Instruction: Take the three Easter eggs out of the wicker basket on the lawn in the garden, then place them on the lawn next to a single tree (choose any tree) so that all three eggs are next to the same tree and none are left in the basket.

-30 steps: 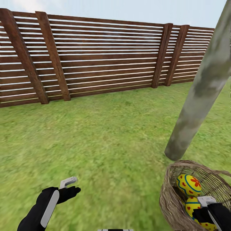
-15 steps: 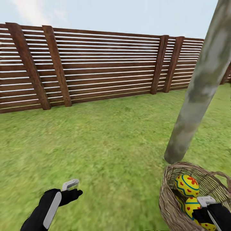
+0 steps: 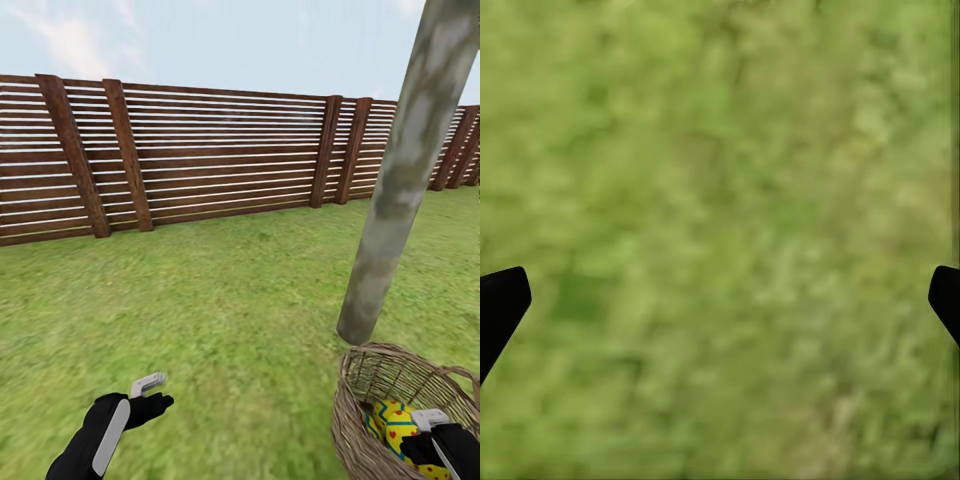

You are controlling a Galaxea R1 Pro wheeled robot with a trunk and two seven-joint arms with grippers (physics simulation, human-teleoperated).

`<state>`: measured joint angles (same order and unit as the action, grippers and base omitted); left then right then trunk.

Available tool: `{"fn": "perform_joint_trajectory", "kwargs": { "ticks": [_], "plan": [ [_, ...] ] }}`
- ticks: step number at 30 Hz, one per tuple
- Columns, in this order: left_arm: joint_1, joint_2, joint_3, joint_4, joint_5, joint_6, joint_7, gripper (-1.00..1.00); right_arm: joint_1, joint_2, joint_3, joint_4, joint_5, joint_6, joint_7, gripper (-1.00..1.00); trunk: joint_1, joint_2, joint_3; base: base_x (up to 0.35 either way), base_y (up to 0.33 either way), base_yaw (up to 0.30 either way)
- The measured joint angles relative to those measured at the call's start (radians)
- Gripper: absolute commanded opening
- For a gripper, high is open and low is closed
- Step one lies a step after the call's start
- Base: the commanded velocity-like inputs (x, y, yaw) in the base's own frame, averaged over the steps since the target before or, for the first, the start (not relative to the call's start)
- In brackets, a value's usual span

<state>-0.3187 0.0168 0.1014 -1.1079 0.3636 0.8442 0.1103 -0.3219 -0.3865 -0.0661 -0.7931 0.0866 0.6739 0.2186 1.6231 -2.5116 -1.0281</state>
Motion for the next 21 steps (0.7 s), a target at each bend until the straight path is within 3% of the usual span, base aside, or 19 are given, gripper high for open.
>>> {"fn": "perform_joint_trajectory", "kwargs": {
  "ticks": [21],
  "plan": [
    [0.000,0.000,0.001,0.000,-0.002,0.000,0.000,1.00,0.000,0.002,0.004,0.000,0.001,-0.005,-0.002,-1.00,-0.009,0.005,0.081,0.000,0.000,0.000]
  ]
}}
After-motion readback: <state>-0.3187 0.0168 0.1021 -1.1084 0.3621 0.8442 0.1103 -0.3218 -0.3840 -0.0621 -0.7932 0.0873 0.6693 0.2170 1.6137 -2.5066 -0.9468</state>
